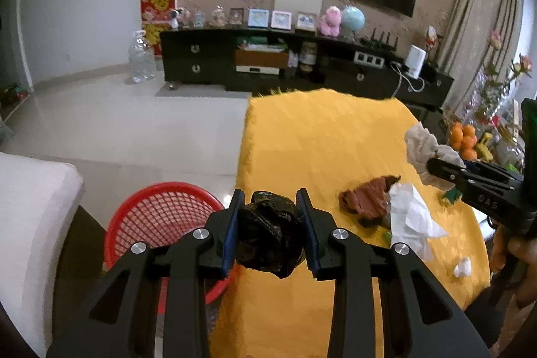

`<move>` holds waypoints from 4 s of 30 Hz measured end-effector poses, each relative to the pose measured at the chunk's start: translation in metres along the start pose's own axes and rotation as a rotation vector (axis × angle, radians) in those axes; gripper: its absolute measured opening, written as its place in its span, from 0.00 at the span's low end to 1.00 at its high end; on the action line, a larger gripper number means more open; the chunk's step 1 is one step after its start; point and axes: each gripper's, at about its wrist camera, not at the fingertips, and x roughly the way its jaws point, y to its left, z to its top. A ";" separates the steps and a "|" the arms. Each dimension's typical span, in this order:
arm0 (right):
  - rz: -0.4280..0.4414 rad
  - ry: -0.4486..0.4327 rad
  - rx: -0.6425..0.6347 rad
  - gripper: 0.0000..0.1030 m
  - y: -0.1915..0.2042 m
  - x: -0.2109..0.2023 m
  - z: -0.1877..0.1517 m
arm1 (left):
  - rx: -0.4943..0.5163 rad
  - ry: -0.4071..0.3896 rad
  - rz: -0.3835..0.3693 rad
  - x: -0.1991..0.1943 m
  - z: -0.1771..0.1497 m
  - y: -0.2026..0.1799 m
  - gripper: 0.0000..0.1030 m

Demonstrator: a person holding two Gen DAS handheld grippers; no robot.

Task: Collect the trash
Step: 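Carry the black bag to the basket while the right tool grasps the white mesh net, then release the black bag and white mesh net into the red wastebasket, then move both tools back over the table toward the remaining trash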

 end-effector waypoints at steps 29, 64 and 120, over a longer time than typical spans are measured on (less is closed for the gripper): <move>0.195 -0.040 -0.074 0.32 0.105 0.018 0.063 | -0.177 -0.085 0.226 -0.046 0.011 0.108 0.30; 0.334 0.204 -0.243 0.33 0.223 0.115 0.031 | -0.228 0.116 0.236 0.031 -0.045 0.152 0.30; -0.193 0.009 0.111 0.68 -0.055 -0.016 -0.041 | -0.020 0.134 -0.037 0.056 -0.020 -0.014 0.82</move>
